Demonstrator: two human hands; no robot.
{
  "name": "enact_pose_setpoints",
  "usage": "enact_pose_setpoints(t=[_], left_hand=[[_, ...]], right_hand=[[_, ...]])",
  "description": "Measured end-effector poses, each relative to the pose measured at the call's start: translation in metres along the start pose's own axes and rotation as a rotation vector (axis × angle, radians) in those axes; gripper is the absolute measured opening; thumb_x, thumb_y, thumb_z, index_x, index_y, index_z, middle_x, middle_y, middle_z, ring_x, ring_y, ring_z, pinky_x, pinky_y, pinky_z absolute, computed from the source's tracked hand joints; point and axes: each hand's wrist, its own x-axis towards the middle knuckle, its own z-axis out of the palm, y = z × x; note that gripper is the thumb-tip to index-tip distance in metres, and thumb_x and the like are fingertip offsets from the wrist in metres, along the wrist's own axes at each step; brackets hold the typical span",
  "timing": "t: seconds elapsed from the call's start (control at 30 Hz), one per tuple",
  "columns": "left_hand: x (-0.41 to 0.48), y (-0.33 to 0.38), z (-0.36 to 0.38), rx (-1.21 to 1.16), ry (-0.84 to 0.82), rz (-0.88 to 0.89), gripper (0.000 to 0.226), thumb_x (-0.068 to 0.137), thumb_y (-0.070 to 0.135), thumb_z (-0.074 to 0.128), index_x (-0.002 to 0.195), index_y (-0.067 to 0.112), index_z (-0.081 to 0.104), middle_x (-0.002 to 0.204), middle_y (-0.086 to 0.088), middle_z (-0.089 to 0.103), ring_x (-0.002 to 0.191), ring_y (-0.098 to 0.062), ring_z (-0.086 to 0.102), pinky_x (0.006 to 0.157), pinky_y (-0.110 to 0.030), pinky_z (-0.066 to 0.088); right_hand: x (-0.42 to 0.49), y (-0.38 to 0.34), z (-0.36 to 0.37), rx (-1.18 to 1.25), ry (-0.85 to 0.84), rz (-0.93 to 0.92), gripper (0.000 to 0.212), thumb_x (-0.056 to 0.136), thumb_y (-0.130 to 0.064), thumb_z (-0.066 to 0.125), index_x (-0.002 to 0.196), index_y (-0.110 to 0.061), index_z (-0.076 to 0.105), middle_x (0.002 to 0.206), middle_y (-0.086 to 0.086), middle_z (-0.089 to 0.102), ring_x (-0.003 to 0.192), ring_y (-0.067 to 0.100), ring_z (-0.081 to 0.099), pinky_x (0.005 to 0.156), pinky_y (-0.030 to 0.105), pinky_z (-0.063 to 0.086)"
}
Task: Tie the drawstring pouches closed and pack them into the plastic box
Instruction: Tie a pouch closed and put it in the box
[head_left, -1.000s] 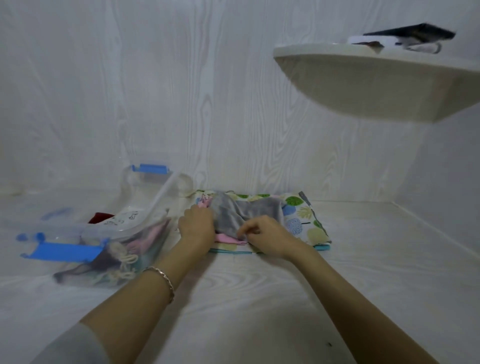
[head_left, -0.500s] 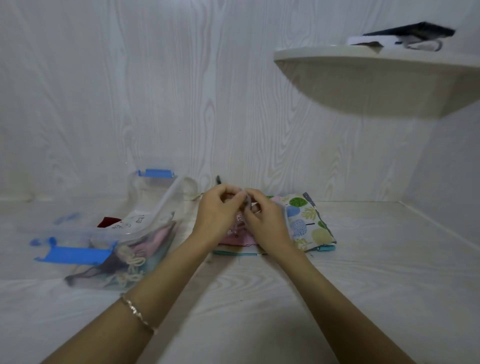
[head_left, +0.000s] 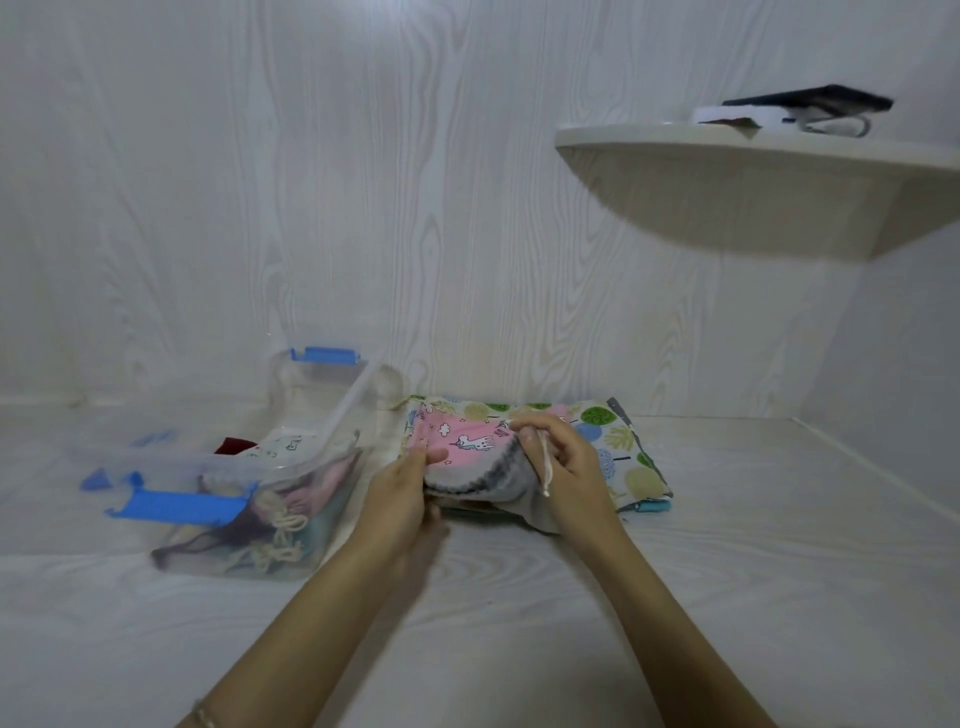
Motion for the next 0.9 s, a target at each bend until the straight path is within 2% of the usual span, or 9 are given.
enact_pose_setpoints(t=[0.13,0.23,0.33,0.43,0.5,0.6,0.7,0.8,0.9], left_hand=[[-0.003,0.003,-0.004,0.061,0.111,0.225,0.041,0.098,0.032,0.040,0.082,0.027,0.076,0.104,-0.005,0.072,0.097,-0.027,0.066,0.087,-0.047,0.053],[-0.012,0.014,-0.003,-0.184,0.117,0.218,0.052,0.104,0.027,0.036,0.067,0.021,0.072,0.091,-0.004,0.074,0.086,-0.019,0.065,0.074,-0.032,0.049],[-0.017,0.023,-0.003,-0.358,0.061,0.260,0.051,0.105,0.026,0.032,0.061,0.014,0.055,0.080,-0.004,0.073,0.093,-0.016,0.067,0.086,-0.027,0.048],[-0.022,0.030,-0.003,-0.556,-0.025,0.246,0.042,0.105,0.025,0.032,0.065,0.015,0.037,0.052,0.003,0.051,0.060,-0.013,0.058,0.087,-0.031,0.049],[-0.023,0.034,-0.005,-0.575,-0.050,0.240,0.043,0.105,0.026,0.032,0.063,0.016,0.033,0.048,0.006,0.030,0.044,-0.009,0.035,0.066,-0.024,0.047],[-0.025,0.046,-0.017,-0.455,-0.018,0.279,0.042,0.104,0.025,0.033,0.063,0.018,0.032,0.046,0.010,0.023,0.039,-0.005,0.021,0.038,-0.017,0.023],[-0.028,0.052,-0.023,-0.350,-0.015,0.288,0.041,0.103,0.024,0.035,0.063,0.019,0.033,0.046,0.010,0.024,0.037,-0.004,0.020,0.037,-0.019,0.016],[-0.037,0.053,-0.013,-0.142,-0.145,0.238,0.039,0.102,0.023,0.038,0.064,0.017,0.039,0.049,0.008,0.027,0.037,-0.005,0.021,0.036,-0.017,0.017],[-0.040,0.060,0.001,-0.029,-0.330,0.237,0.039,0.103,0.028,0.038,0.067,0.015,0.047,0.049,0.008,0.026,0.039,-0.005,0.021,0.036,-0.017,0.018]], right_hand=[[-0.001,0.007,-0.005,0.068,0.135,0.185,0.026,0.099,-0.025,0.053,0.086,-0.021,0.075,0.095,-0.002,0.073,0.096,0.004,0.065,0.086,0.020,0.049],[0.010,0.004,-0.014,0.699,0.203,0.489,0.031,0.099,-0.031,0.050,0.092,-0.011,0.073,0.099,0.007,0.074,0.099,0.019,0.066,0.093,0.032,0.049],[0.014,0.004,-0.023,1.070,0.303,0.553,0.027,0.101,-0.024,0.048,0.096,-0.007,0.068,0.093,0.007,0.076,0.094,0.019,0.070,0.092,0.032,0.050],[0.011,0.014,-0.025,1.182,0.383,0.541,0.026,0.102,-0.022,0.046,0.087,-0.009,0.063,0.062,0.000,0.066,0.061,0.012,0.070,0.086,0.027,0.056],[0.011,0.024,-0.028,1.218,0.364,0.552,0.026,0.102,-0.025,0.045,0.086,-0.010,0.059,0.048,-0.005,0.045,0.042,0.006,0.051,0.077,0.020,0.053],[0.011,0.036,-0.039,0.881,0.304,0.549,0.030,0.103,-0.028,0.042,0.092,-0.006,0.061,0.044,-0.008,0.026,0.035,0.003,0.023,0.035,0.014,0.026],[0.009,0.033,-0.046,0.345,0.187,0.494,0.029,0.101,-0.021,0.047,0.100,0.000,0.068,0.044,-0.010,0.027,0.037,0.004,0.022,0.035,0.016,0.023],[0.014,0.017,-0.037,-0.242,0.001,0.331,0.027,0.097,-0.019,0.052,0.083,-0.014,0.075,0.044,-0.008,0.047,0.046,0.000,0.049,0.060,0.019,0.047],[0.019,0.000,-0.021,-0.464,-0.224,0.248,0.043,0.093,-0.023,0.061,0.052,-0.019,0.047,0.050,0.007,0.045,0.050,0.012,0.050,0.056,0.025,0.035]])
